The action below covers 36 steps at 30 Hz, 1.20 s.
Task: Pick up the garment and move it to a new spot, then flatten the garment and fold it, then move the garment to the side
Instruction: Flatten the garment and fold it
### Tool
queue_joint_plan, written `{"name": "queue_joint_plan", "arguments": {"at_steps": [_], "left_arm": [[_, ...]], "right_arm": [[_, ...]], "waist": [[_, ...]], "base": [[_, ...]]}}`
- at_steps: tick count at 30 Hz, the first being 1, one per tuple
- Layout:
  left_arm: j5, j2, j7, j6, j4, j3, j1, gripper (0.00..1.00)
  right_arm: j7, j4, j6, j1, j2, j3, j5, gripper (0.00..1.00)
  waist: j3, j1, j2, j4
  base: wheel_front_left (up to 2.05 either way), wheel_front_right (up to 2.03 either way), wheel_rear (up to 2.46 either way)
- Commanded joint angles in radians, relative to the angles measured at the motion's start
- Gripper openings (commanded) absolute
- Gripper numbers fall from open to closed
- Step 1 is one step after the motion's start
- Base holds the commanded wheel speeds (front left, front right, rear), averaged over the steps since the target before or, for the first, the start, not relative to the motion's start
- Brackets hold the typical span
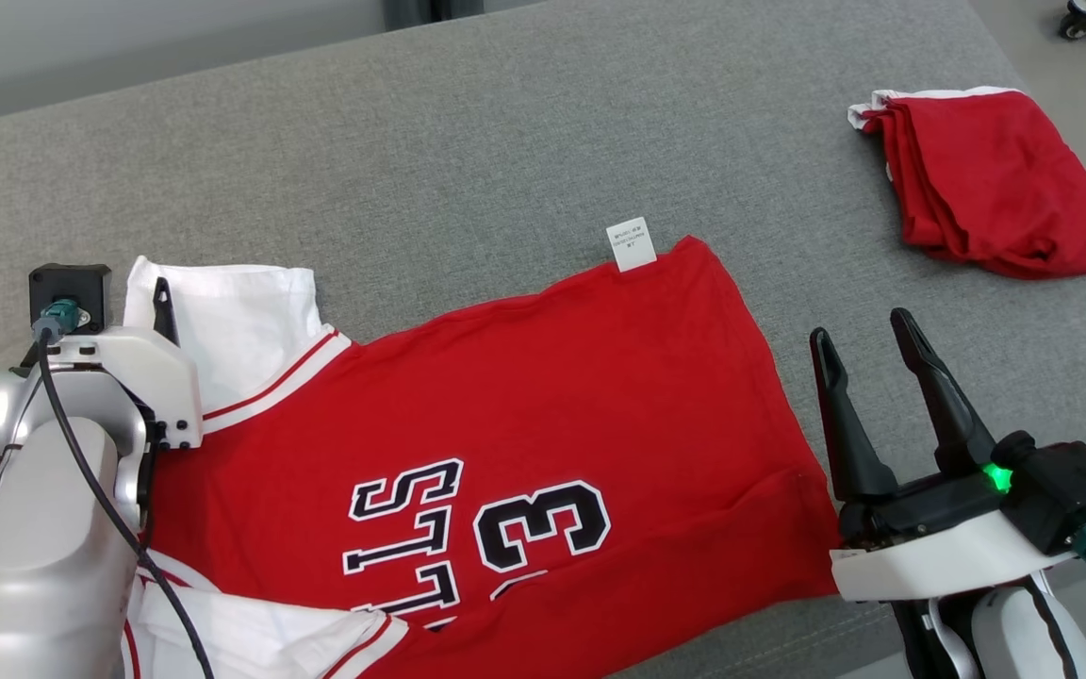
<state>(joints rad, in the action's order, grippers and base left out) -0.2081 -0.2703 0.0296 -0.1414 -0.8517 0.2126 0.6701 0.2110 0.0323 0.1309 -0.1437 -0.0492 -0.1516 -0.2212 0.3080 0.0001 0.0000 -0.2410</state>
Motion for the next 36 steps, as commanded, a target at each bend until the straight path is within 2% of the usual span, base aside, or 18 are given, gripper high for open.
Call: {"name": "queue_joint_plan", "arguments": {"at_steps": [1, 7, 19, 20, 21, 23, 31, 36], "left_arm": [[0.006, -0.009, -0.002, 0.007, -0.018, 0.002, 0.020, 1.00], [0.009, -0.025, 0.000, 0.041, -0.116, 0.021, 0.076, 1.00], [-0.011, -0.020, 0.045, 0.090, -0.235, 0.041, 0.151, 1.00], [-0.013, -0.018, 0.047, 0.097, -0.243, 0.043, 0.159, 0.93], [-0.017, -0.014, 0.047, 0.102, -0.252, 0.043, 0.163, 0.46], [-0.022, -0.011, 0.054, 0.108, -0.267, 0.044, 0.174, 0.00], [-0.036, 0.029, 0.163, 0.125, -0.269, 0.053, 0.192, 0.00], [-0.052, 0.077, 0.223, 0.170, -0.206, 0.063, 0.136, 0.00]], "right_arm": [[0.007, -0.002, 0.000, -0.008, -0.004, -0.002, -0.008, 1.00], [0.010, -0.012, 0.000, -0.014, -0.004, -0.002, -0.007, 1.00], [0.011, -0.021, 0.000, -0.026, -0.004, -0.006, -0.006, 1.00], [0.011, -0.022, 0.000, -0.029, -0.004, -0.004, -0.006, 1.00], [0.012, -0.024, 0.000, -0.031, -0.004, -0.002, -0.006, 1.00], [0.014, -0.028, 0.000, -0.029, -0.004, 0.001, -0.007, 1.00], [0.011, -0.058, 0.000, -0.038, -0.004, 0.039, -0.009, 1.00], [-0.056, -0.134, 0.000, -0.100, -0.004, 0.091, 0.003, 1.00]], "waist": [[0.005, -0.0001, 0.0000, -0.006], [0.013, -0.0001, 0.0000, -0.017], [0.039, -0.0001, 0.0000, -0.029], [0.042, -0.0001, 0.0000, -0.029], [0.044, -0.0001, 0.0000, -0.029], [0.044, -0.0001, 0.0000, -0.026], [0.020, -0.0001, 0.0000, 0.029], [-0.021, -0.0001, 0.0000, 0.109]], "base": [[0.00, 0.00, 0.00], [0.00, 0.00, 0.00], [0.00, 0.00, 0.00], [0.00, 0.00, 0.00], [0.00, 0.00, 0.00], [0.00, 0.00, 0.00], [0.00, 0.00, 0.00], [0.00, 0.00, 0.00]]}}
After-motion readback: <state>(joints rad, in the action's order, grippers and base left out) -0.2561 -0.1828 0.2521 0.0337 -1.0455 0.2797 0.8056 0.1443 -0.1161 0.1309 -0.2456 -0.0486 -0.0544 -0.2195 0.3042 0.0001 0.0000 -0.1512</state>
